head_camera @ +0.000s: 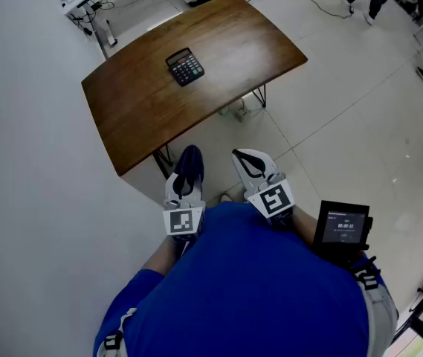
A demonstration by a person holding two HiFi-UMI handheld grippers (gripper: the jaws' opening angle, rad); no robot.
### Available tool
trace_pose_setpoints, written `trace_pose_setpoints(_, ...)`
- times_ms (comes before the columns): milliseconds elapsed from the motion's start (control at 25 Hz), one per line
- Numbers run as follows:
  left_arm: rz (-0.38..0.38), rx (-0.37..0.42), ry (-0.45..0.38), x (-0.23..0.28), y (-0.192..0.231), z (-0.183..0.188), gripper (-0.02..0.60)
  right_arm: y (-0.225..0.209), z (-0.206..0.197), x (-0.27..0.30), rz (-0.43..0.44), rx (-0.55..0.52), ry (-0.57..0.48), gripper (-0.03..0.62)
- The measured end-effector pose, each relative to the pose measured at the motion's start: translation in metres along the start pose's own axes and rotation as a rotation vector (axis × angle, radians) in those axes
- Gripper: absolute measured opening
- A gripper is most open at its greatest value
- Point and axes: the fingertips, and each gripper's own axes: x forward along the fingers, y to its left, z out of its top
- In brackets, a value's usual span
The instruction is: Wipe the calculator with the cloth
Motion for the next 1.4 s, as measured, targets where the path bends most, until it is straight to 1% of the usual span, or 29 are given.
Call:
trace_pose_setpoints(160,0.027,-0.032,-0.025,0.005,0.01,0.015,0.063,-0.003,0.011,0.004,-0.017,0.006,-0.004,0.002)
trace_pose_setpoints(320,0.041,-0.047,-0.051,0.012,0.019,0.029,0.061,-0.004,0.019,0.008,-0.037,0.009,-0.009,0.002)
trace_pose_setpoints(440,0.03,-0.047,-0.058,0.013,0.02,0.03,0.062,-0.003,0.022,0.012,-0.035,0.001,-0.006,0.002)
trace_pose_setpoints(560,0.054,-0.066,-0.05,0.01,0.022,0.026,0.062,-0.006,0.023,0.011,-0.039,-0.003,-0.009,0.002)
trace_pose_setpoints(720,0.085,-0.087,-0.043,0.004,0.012,0.018,0.062,-0.01,0.013,0.002,-0.031,-0.018,-0.013,0.002)
trace_pose_setpoints(800,0.104,-0.107,-0.043,0.014,0.018,0.014,0.063,-0.016,0.009,0.017,-0.013,-0.028,-0.014,0.002)
trace_pose_setpoints(960,0.155,-0.117,-0.012,0.05,0.039,0.012,0.062,-0.039,0.012,0.056,0.051,-0.032,-0.015,0.002)
trace_pose_setpoints(1200,0.231,-0.134,-0.007,0.08,0.031,0.02,0.062,-0.075,0.015,0.073,0.128,-0.043,-0.018,0.002)
trace_pose_setpoints(1400,0.286,-0.131,0.0,0.109,0.027,0.026,0.062,-0.106,0.019,0.085,0.184,-0.056,-0.025,0.002)
